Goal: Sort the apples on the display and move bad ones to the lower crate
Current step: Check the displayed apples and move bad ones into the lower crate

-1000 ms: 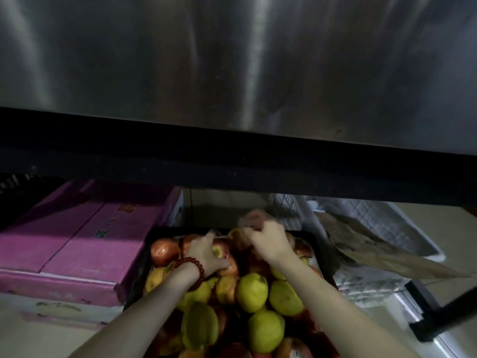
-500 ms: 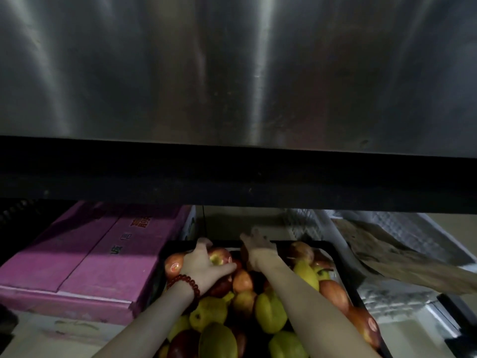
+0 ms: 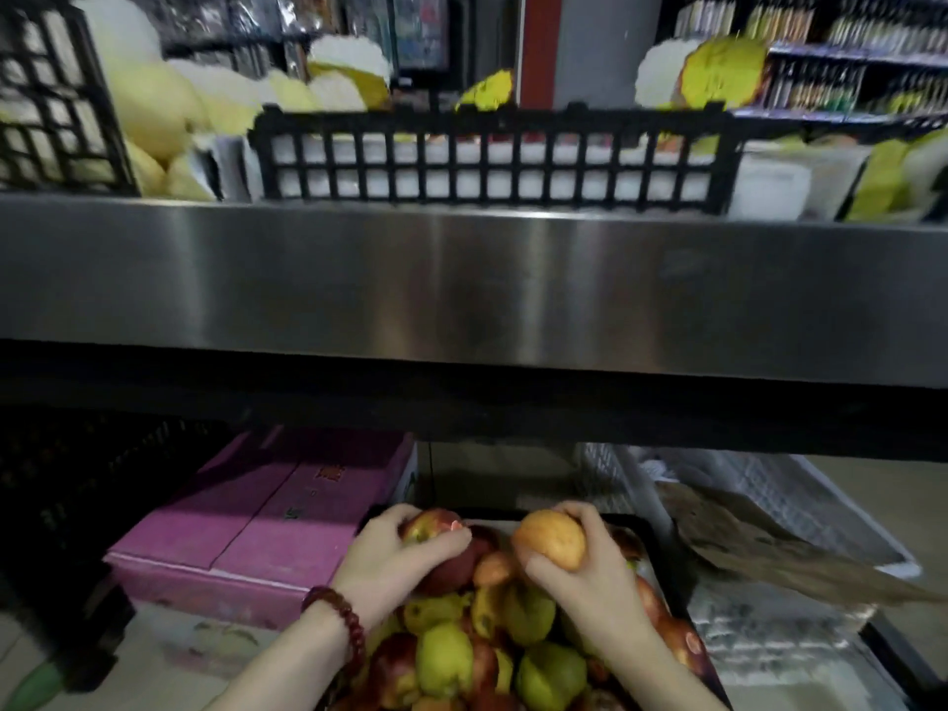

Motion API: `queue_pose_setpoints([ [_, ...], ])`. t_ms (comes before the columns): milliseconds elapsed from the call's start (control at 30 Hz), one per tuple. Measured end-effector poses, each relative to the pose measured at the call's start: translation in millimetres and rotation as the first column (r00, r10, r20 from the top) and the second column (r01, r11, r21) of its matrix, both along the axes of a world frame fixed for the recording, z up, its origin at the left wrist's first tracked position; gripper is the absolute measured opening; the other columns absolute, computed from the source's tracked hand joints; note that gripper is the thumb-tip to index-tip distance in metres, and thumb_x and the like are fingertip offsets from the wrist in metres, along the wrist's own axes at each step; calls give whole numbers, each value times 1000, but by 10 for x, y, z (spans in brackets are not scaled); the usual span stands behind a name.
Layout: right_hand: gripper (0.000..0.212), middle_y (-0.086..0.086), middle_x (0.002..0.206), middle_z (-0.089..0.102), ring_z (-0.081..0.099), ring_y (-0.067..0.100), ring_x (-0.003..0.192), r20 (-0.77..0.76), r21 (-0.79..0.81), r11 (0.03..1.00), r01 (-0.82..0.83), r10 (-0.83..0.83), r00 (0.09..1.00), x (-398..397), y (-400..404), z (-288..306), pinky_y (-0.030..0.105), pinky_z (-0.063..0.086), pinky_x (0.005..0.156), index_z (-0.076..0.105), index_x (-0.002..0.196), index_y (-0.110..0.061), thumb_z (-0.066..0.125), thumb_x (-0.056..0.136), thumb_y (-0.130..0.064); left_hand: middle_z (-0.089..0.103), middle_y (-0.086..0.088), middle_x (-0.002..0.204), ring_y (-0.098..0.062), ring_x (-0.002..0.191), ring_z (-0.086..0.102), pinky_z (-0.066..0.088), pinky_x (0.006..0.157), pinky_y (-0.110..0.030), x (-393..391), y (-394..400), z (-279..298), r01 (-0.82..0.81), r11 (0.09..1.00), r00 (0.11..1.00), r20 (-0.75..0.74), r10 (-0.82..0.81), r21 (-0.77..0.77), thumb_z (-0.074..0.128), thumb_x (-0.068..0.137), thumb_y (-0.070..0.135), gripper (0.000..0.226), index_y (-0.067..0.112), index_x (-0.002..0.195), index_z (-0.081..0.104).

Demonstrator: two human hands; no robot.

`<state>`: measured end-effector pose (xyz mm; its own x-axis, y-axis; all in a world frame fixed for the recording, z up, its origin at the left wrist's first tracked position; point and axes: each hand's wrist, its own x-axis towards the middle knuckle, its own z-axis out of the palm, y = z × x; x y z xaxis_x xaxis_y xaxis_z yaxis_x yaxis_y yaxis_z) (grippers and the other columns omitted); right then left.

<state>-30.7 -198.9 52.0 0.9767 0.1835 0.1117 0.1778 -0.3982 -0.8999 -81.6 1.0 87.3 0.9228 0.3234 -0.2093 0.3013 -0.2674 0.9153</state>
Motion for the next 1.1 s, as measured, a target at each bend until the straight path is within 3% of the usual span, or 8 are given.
queue_pose_setpoints([
  [167, 56, -5, 94, 71, 65, 9, 88, 67, 157, 987, -10, 0, 998, -574, -449, 708, 23, 50, 78, 64, 92, -38, 77, 41, -55, 75, 2, 83, -15, 84, 72, 59, 81, -42, -576, -157, 749, 70, 997, 984, 164, -63, -35, 77, 39, 59, 59, 26, 87, 71],
  [267, 36, 5, 86, 75, 68, 8, 74, 216, 223, 975, -2, -47, 975, -727, -562, 1264, 18, 52, 75, 67, 80, -36, 83, 47, -38, 74, 9, 82, -7, 83, 70, 53, 82, -21, -694, -277, 1196, 70, 995, 929, 359, -91, 70, 73, 42, 64, 55, 37, 90, 67],
  [400, 62, -4, 84, 73, 68, 9, 66, 381, 190, 980, -58, -19, 924, -744, -631, 2088, 7, 48, 59, 66, 88, -37, 75, 31, -60, 69, 19, 85, 8, 81, 62, 42, 71, -1, -606, -443, 1940, -80, 948, 789, 601, -129, 310, 72, 46, 66, 53, 41, 92, 63],
  [533, 79, -12, 94, 69, 70, 12, 78, 420, 210, 975, -74, -21, 907, -481, -611, 2806, 23, 59, 62, 64, 103, -37, 74, 31, -68, 63, 21, 86, 10, 85, 57, 40, 69, 2, -187, -461, 2716, -128, 911, 704, 683, -195, 392, 69, 52, 64, 49, 39, 94, 61],
  [700, 59, -15, 94, 64, 66, 6, 81, 328, 303, 953, -9, -95, 940, 119, -440, 3571, 19, 55, 60, 61, 102, -39, 65, 48, -63, 53, 12, 111, -3, 100, 52, 42, 87, -14, 588, -220, 3499, -135, 851, 781, 583, -225, 508, 66, 57, 69, 64, 36, 113, 59],
  [800, 56, -2, 112, 62, 65, 21, 97, 206, 330, 942, 63, -137, 969, 497, -325, 3885, 43, 58, 81, 60, 103, -39, 69, 54, -63, 62, 5, 112, -13, 105, 57, 48, 94, -31, 1033, -50, 3795, -110, 847, 848, 494, -193, 520, 69, 58, 69, 68, 31, 114, 63],
  [867, 51, 2, 114, 62, 65, 24, 99, 93, 371, 920, 128, -174, 980, 701, -267, 4072, 50, 57, 84, 61, 102, -38, 72, 57, -59, 63, 4, 114, -16, 109, 56, 46, 92, -29, 1239, 1, 4000, -87, 842, 886, 428, -179, 532, 73, 61, 62, 67, 24, 116, 63],
  [1100, 44, -6, 102, 66, 61, 12, 93, -20, 37, 971, 237, -237, 971, 1310, -70, 4363, 24, 44, 76, 58, 110, -26, 77, 75, -45, 62, 6, 104, -16, 101, 59, 44, 79, -23, 1883, 113, 4272, 198, 858, 979, -49, -199, 474, 74, 63, 62, 62, 20, 107, 66],
])
